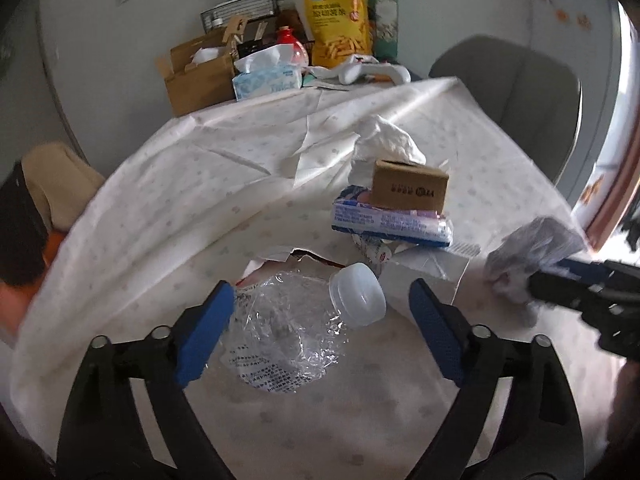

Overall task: Collect trash
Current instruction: 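Grasp the clear plastic bottle with the left gripper while the right grasps the foil wrapper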

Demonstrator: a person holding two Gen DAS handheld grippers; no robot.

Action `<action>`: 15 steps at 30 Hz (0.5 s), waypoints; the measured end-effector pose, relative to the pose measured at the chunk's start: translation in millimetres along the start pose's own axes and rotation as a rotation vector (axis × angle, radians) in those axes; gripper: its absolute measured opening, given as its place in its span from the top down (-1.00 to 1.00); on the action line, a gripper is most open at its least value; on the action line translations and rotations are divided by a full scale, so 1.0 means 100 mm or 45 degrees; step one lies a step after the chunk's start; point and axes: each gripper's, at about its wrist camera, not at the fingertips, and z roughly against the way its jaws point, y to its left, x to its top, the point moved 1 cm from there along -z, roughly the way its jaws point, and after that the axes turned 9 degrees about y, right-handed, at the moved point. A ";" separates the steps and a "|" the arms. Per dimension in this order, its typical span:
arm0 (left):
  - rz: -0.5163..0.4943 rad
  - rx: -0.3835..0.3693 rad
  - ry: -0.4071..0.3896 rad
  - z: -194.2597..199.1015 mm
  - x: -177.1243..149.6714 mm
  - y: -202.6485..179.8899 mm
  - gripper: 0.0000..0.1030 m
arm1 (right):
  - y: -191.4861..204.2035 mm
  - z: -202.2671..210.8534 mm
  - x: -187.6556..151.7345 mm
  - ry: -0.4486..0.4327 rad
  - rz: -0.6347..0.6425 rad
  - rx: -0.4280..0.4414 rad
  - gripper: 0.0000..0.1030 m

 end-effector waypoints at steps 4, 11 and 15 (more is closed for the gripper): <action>-0.103 0.110 0.010 -0.01 0.03 -0.12 -0.61 | -0.08 0.12 -0.03 -0.027 -0.024 0.015 0.22; -0.214 0.235 0.035 -0.09 0.04 -0.24 -0.04 | -0.16 0.27 -0.11 -0.046 -0.045 0.025 0.22; -0.163 0.196 -0.010 0.04 0.03 -0.21 0.25 | -0.17 0.36 -0.17 -0.055 -0.042 0.019 0.22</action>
